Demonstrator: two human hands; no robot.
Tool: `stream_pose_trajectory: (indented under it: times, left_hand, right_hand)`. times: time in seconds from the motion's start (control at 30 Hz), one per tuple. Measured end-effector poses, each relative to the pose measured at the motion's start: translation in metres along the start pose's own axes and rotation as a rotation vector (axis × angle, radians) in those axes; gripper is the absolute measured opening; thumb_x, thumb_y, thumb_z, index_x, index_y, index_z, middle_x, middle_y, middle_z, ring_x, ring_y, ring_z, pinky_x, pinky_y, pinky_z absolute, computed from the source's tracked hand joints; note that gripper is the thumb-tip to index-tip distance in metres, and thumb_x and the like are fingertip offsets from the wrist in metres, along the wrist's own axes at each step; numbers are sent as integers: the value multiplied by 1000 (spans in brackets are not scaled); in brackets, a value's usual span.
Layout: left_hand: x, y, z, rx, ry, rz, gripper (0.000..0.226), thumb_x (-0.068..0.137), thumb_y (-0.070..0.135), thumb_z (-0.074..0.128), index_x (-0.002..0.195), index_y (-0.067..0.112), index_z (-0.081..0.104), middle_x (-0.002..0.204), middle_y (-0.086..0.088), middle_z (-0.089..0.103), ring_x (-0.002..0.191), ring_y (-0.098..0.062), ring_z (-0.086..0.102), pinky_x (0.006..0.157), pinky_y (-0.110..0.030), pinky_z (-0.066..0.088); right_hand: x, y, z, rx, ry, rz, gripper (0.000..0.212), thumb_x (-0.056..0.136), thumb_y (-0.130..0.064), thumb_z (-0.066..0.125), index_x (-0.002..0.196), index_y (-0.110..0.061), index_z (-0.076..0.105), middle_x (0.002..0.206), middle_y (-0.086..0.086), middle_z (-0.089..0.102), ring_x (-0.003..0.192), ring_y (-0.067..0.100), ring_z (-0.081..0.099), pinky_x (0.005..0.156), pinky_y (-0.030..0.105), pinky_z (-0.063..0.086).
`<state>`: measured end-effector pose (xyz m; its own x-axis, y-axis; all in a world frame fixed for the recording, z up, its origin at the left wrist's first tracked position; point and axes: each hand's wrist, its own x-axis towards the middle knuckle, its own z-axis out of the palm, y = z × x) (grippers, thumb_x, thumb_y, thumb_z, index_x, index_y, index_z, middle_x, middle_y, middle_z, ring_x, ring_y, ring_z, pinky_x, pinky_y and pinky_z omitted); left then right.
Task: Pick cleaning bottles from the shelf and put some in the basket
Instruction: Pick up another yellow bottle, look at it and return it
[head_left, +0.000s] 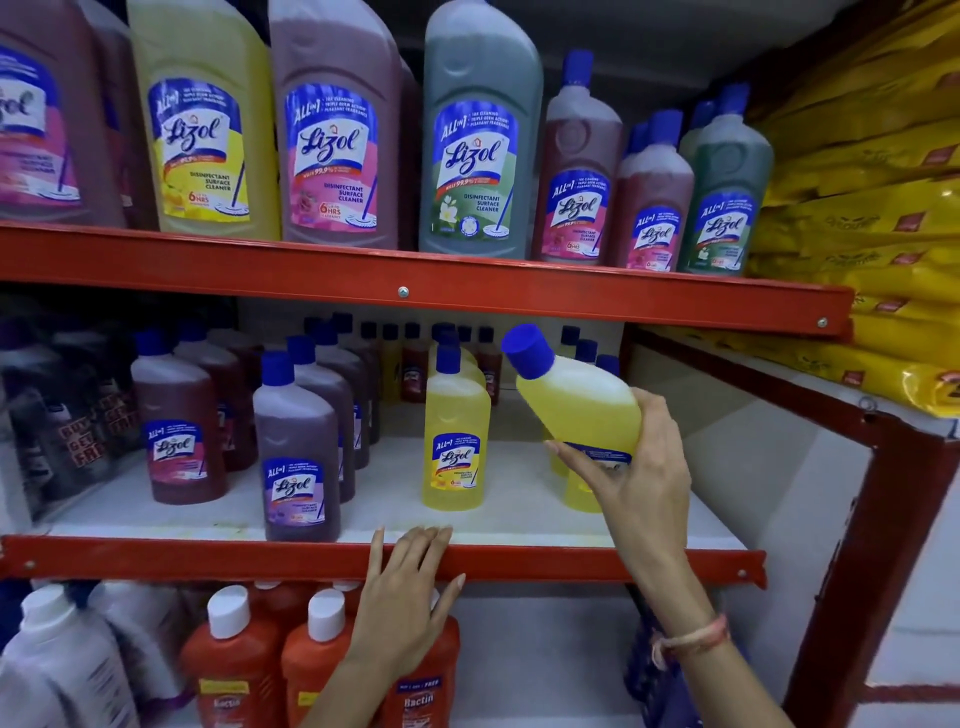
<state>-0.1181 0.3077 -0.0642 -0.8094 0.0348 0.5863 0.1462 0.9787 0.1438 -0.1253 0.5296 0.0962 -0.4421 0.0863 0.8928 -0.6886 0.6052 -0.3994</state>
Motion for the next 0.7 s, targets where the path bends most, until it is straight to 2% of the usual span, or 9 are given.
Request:
stream_pose_trajectory:
  times: [0.07, 0.2, 0.33, 0.4, 0.5, 0.57, 0.63, 0.7]
  left_hand:
    - [0, 0, -1, 1, 0, 6, 54, 93, 52, 33, 135, 22, 45, 128, 4, 59, 124, -14, 49, 113, -45, 6]
    - [0, 0, -3, 5, 10, 20, 54, 92, 52, 33, 135, 22, 45, 128, 3, 58, 123, -14, 48, 113, -46, 7]
    - [-1, 0, -4, 21, -9, 19, 58, 93, 57, 27, 135, 21, 46, 125, 2, 60, 121, -17, 51, 111, -49, 11]
    - [-1, 0, -5, 33, -17, 21, 60, 92, 58, 26, 135, 21, 45, 125, 1, 60, 122, -18, 51, 111, -49, 12]
    - [-2, 0, -7, 50, -21, 31, 62, 89, 58, 34, 136, 19, 45, 124, 0, 60, 120, -19, 52, 110, -50, 14]
    - [-2, 0, -7, 58, -23, 39, 64, 87, 59, 36, 135, 18, 46, 122, -1, 61, 118, -19, 53, 110, -51, 15]
    - [-2, -1, -7, 58, -14, 44, 66, 86, 61, 37, 135, 18, 47, 122, -1, 61, 117, -20, 53, 110, -51, 16]
    - [-2, -2, -5, 54, -9, 47, 67, 85, 62, 37, 134, 17, 47, 121, -1, 61, 117, -20, 54, 110, -52, 17]
  right_hand:
    - [-4, -7, 1, -189, 51, -99, 63, 70, -37, 82, 118, -16, 47, 101, 10, 62, 87, 27, 54, 70, 41, 45]
    - [-13, -15, 0, -548, 136, -264, 52, 80, -42, 71, 117, -12, 49, 93, 10, 61, 83, 27, 47, 71, 43, 43]
    - [-18, -23, 0, -599, 117, -297, 56, 77, -39, 76, 118, -13, 48, 96, 10, 61, 83, 29, 51, 71, 45, 45]
    - [-15, -29, -1, -418, 53, -224, 58, 75, -45, 75, 117, -15, 49, 97, 8, 62, 84, 27, 54, 69, 40, 46]
    - [-6, -41, -11, 249, -151, 113, 65, 64, -38, 84, 114, -22, 48, 89, -3, 68, 78, 20, 65, 63, 28, 56]
    - [-6, -43, -12, 619, -279, 358, 76, 57, -29, 87, 121, -22, 46, 81, -6, 73, 66, 21, 73, 52, 38, 61]
    - [-9, -39, -8, 750, -341, 461, 82, 54, -28, 86, 126, -20, 47, 90, -2, 75, 69, 19, 75, 47, 35, 60]
    - [-13, -33, -1, 837, -358, 486, 79, 55, -27, 92, 122, -17, 52, 99, 3, 75, 81, 18, 75, 56, 29, 60]
